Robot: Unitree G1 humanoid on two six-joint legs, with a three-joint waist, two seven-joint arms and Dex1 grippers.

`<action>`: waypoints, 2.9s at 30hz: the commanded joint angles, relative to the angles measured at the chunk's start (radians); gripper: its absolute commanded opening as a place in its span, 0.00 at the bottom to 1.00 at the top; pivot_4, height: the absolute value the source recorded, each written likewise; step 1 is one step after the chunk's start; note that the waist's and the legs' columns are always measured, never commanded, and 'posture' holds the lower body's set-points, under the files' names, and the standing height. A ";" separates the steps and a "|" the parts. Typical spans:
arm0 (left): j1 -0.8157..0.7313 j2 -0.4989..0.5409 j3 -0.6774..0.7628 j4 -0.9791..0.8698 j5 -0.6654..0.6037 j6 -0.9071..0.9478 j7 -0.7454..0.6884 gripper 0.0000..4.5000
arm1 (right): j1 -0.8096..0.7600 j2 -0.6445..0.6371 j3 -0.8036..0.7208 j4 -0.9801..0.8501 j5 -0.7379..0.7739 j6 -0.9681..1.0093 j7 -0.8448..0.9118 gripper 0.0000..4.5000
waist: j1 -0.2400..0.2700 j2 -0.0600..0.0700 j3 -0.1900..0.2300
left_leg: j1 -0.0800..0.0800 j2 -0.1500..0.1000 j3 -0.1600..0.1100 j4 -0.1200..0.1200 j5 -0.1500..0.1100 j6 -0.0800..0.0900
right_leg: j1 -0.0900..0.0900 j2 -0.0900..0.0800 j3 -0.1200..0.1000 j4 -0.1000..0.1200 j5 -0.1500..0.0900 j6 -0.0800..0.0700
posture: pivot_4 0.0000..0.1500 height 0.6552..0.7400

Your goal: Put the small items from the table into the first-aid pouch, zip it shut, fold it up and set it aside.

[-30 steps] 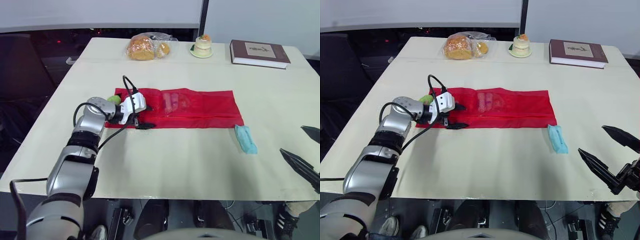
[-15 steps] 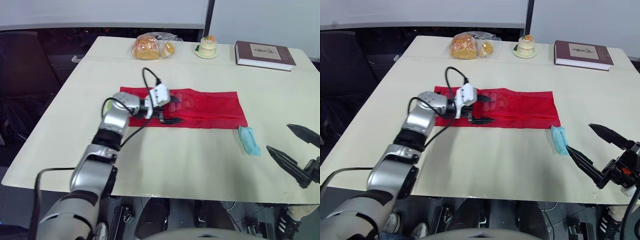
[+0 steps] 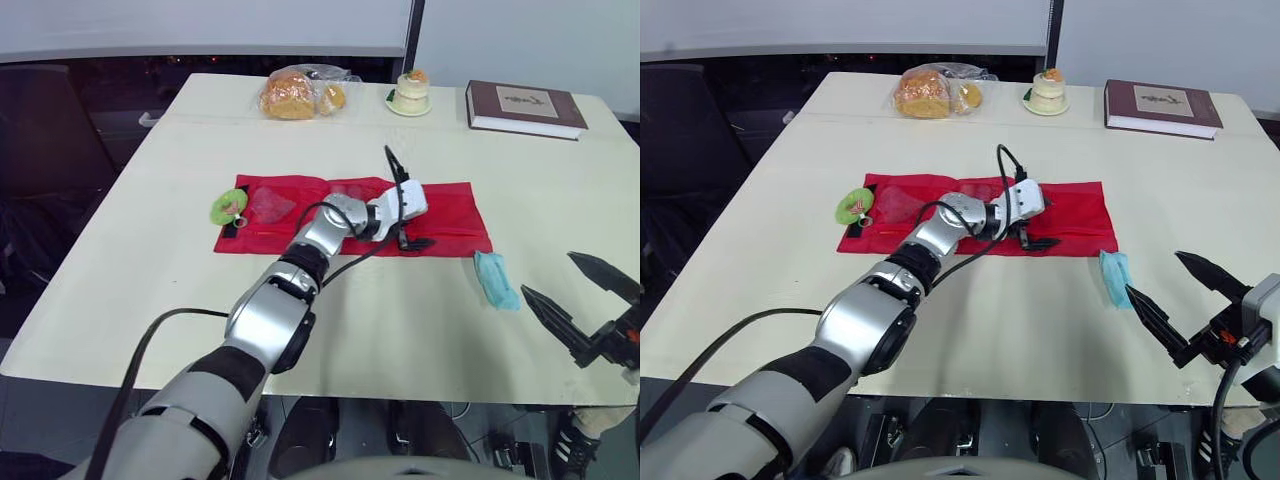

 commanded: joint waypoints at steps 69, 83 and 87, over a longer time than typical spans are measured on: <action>0.030 -0.049 0.089 -0.132 -0.033 0.090 -0.018 0.00 | -0.363 0.161 0.429 0.037 -0.245 0.467 -0.450 0.01 | -0.001 0.001 -0.001 | 0.000 0.001 0.000 0.000 0.000 0.000 | -0.001 0.000 0.000 0.001 0.000 0.000 | 1.00 0.87; 0.172 -0.081 0.032 -0.375 -0.067 0.188 -0.112 0.00 | -0.623 0.320 0.444 0.260 -0.305 0.538 -0.616 0.01 | -0.003 0.001 -0.001 | 0.000 0.001 0.000 0.000 0.000 0.000 | -0.001 0.000 0.000 0.001 0.000 0.000 | 1.00 0.87; 0.192 -0.105 0.011 -0.388 -0.064 0.205 -0.109 0.00 | -0.733 0.387 0.441 0.384 -0.342 0.513 -0.672 0.01 | -0.001 0.002 -0.001 | 0.000 0.001 0.001 0.000 0.000 0.000 | -0.001 0.000 0.000 0.002 0.000 0.000 | 1.00 0.87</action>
